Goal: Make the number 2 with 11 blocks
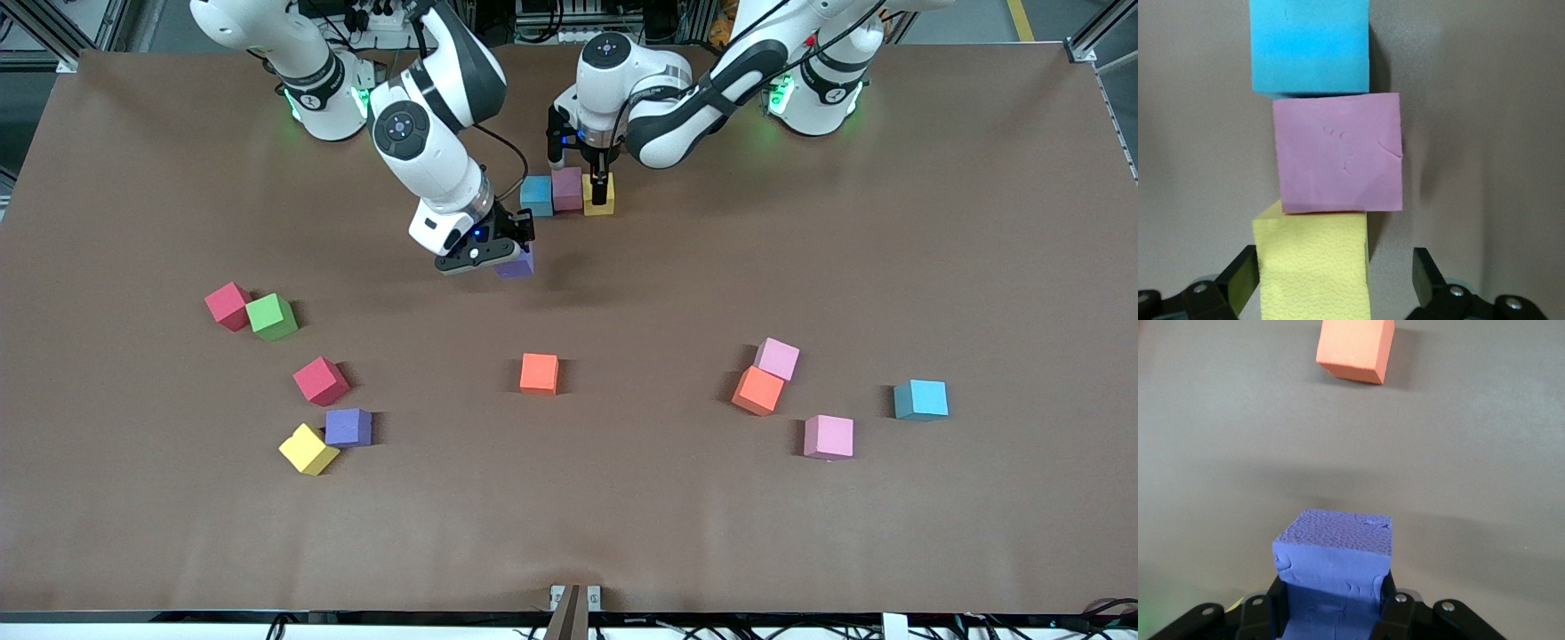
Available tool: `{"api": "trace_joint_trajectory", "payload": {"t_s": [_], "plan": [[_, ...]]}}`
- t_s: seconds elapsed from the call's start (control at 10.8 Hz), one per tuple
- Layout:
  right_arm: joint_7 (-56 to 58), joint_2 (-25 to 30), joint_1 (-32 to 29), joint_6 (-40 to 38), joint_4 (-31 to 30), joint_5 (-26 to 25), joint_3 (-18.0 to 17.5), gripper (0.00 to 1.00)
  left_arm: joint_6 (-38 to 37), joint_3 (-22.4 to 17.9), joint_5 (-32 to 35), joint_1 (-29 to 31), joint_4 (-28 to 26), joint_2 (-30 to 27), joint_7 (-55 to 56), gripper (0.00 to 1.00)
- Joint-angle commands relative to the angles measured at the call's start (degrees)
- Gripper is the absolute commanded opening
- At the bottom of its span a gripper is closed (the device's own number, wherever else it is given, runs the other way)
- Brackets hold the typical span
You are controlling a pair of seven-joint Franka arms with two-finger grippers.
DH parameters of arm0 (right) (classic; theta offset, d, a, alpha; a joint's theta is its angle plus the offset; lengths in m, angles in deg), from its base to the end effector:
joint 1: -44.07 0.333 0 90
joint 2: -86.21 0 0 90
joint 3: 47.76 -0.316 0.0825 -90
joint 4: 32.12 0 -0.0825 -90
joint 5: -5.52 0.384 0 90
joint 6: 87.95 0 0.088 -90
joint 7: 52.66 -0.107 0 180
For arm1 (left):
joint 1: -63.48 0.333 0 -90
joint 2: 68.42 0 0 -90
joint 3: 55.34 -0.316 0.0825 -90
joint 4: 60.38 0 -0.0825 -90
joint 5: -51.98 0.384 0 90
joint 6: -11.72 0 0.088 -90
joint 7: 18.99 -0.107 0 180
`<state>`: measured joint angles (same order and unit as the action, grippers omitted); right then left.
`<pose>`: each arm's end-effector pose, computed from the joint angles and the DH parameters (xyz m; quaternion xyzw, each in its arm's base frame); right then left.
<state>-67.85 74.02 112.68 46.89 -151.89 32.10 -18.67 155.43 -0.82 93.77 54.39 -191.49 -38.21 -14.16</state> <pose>0.4409 0.3803 0.3423 -0.9900 -0.0611 0.0151 0.1262 0.2112 -0.4772 0.2128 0.7076 -0.7064 0.0097 0.0111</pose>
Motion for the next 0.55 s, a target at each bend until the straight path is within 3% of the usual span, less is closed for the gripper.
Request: {"api": "trace_joint_trajectory", "payload": {"t_s": [0.0,0.46], "plan": [[-1.5,0.86,-0.68,-2.39,1.73,0.31,0.35,0.35,-0.36,-0.29,2.16,-0.49,0.76,-0.06,1.85,1.0],[-4.76,0.33,-0.15,-1.86,1.82,0.31,0.09,0.35,-2.38,0.76,1.55,0.3,0.77,-1.91,4.47,1.0]]}}
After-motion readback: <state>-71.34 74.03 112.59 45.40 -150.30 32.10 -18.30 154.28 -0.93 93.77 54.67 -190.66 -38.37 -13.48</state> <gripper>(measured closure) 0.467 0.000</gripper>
